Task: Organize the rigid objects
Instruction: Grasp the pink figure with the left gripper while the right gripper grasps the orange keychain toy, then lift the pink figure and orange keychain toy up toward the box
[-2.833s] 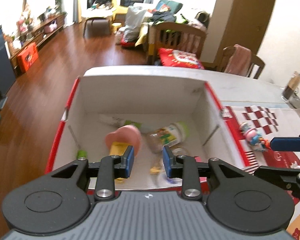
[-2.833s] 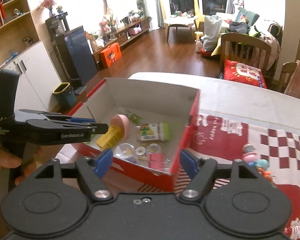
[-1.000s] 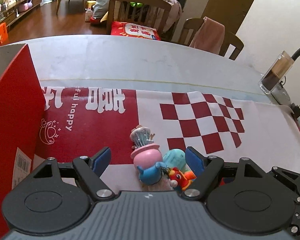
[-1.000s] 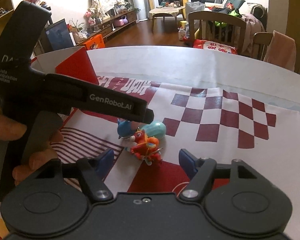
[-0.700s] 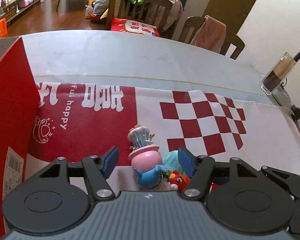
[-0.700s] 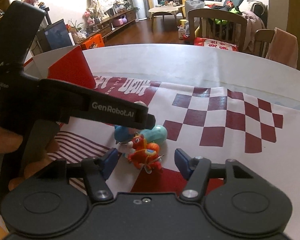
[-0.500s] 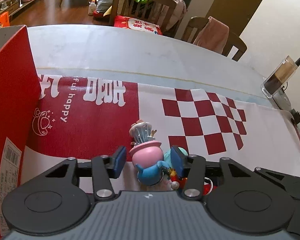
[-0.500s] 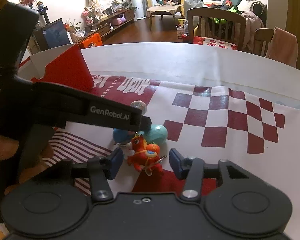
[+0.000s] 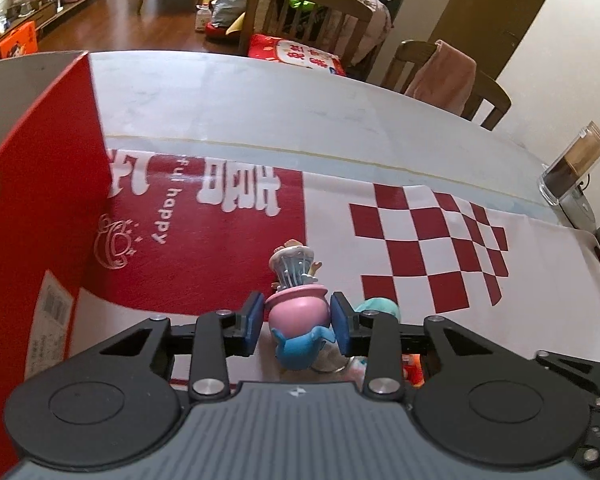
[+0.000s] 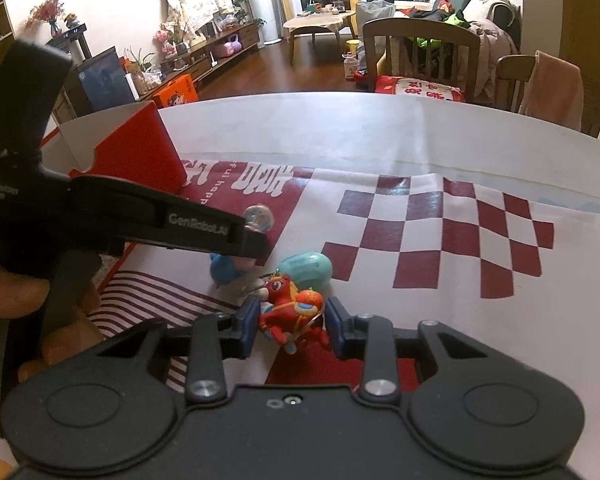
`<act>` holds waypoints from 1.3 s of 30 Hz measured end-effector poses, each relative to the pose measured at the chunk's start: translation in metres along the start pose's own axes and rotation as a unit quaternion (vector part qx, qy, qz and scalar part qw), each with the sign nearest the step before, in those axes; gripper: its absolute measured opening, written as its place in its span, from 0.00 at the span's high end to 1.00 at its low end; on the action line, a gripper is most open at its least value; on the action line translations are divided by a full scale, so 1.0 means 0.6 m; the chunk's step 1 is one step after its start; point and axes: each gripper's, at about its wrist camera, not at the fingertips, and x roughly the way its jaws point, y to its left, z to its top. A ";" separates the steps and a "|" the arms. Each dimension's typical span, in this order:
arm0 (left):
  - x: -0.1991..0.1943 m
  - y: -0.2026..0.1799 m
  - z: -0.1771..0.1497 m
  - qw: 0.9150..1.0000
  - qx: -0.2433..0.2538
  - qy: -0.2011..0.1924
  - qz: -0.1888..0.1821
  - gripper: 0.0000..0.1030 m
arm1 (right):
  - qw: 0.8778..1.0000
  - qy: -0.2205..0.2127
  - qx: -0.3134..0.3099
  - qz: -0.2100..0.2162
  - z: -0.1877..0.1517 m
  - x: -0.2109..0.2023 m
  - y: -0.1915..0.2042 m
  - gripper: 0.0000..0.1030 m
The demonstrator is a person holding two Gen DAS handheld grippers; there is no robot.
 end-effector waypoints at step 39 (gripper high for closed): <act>-0.267 0.120 0.003 0.996 0.036 -0.053 -0.061 0.66 | 0.997 -0.075 0.024 -0.014 0.077 -0.145 0.118 0.67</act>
